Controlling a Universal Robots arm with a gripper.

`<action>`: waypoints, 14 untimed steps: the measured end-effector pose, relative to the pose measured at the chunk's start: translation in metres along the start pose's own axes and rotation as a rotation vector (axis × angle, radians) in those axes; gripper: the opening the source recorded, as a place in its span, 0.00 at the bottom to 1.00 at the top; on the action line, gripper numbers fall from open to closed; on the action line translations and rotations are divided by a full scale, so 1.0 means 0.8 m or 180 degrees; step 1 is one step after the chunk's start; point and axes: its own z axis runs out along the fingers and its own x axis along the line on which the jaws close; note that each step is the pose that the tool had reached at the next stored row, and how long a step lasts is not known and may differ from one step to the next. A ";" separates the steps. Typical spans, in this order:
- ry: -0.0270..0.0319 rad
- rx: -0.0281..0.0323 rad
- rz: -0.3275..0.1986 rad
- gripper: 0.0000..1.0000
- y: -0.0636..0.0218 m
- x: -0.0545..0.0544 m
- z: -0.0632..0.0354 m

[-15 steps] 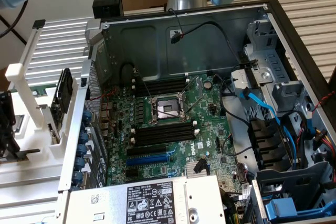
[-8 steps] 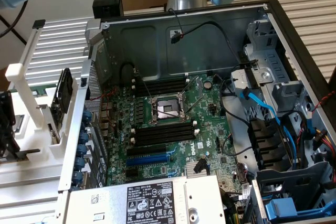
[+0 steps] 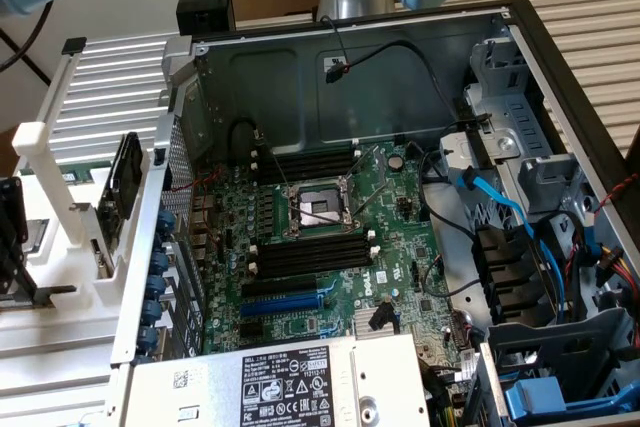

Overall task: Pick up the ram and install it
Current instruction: 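Pick up the ram and move it above insertion slot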

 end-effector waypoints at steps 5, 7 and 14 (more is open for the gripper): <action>0.0000 0.0000 -0.0001 0.12 0.000 0.000 -0.019; 0.0000 0.0000 0.0000 0.12 0.001 -0.001 -0.030; 0.0003 0.0000 0.0000 0.12 0.004 -0.006 -0.081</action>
